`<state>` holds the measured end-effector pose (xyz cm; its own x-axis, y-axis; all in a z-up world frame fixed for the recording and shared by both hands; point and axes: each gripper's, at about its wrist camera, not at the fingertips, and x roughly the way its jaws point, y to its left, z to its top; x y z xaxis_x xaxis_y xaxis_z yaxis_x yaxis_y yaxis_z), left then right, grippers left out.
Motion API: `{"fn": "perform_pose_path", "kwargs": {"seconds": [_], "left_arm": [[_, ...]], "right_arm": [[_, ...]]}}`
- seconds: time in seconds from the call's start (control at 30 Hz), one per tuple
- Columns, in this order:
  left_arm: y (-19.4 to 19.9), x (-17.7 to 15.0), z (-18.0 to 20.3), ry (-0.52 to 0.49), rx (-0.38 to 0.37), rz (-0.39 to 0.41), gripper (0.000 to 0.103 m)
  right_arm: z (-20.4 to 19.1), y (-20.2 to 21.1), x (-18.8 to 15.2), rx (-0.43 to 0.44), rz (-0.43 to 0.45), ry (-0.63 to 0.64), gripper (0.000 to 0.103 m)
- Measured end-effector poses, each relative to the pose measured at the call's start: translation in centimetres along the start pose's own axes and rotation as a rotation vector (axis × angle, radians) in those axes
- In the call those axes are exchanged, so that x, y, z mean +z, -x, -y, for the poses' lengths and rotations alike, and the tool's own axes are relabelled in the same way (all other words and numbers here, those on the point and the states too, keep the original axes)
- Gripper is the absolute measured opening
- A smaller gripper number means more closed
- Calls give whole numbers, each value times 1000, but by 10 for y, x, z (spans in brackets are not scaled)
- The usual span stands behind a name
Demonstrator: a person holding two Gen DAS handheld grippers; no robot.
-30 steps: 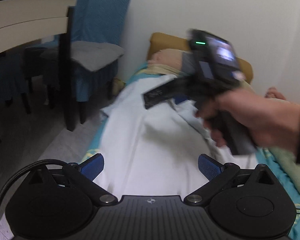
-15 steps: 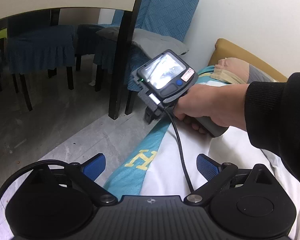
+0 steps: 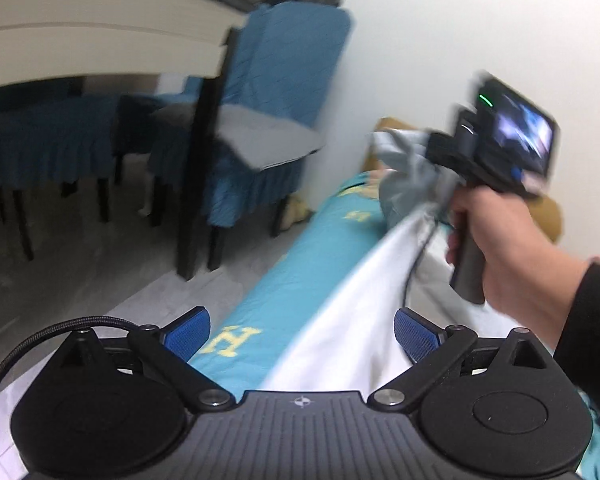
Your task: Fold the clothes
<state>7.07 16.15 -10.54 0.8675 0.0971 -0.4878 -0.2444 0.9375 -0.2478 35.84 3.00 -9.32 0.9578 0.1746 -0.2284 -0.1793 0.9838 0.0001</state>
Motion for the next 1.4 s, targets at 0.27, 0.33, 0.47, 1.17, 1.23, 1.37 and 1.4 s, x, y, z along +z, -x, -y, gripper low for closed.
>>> {"fn": "perform_pose_path", "kwargs": {"seconds": [0.27, 0.33, 0.47, 1.17, 1.23, 1.37, 1.4], "left_arm": [[-7, -15, 31, -74, -56, -57, 101], [-15, -19, 37, -105, -50, -73, 101], [-28, -22, 43, -143, -51, -100, 101], [-38, 2, -16, 44, -74, -601, 98], [-32, -4, -23, 78, -69, -638, 94], [-10, -9, -6, -27, -30, -628, 79], [-4, -10, 2, -75, -28, -619, 77]], "right_arm": [[152, -21, -85, -227, -212, -323, 12], [161, -27, -97, -173, -288, -324, 23], [158, -3, -89, -58, -295, -313, 83], [164, 350, -62, 169, -403, -462, 83], [174, 355, -71, 158, -421, -553, 83], [195, 355, -78, 126, -410, -695, 83], [199, 355, -80, 110, -405, -710, 83]]}}
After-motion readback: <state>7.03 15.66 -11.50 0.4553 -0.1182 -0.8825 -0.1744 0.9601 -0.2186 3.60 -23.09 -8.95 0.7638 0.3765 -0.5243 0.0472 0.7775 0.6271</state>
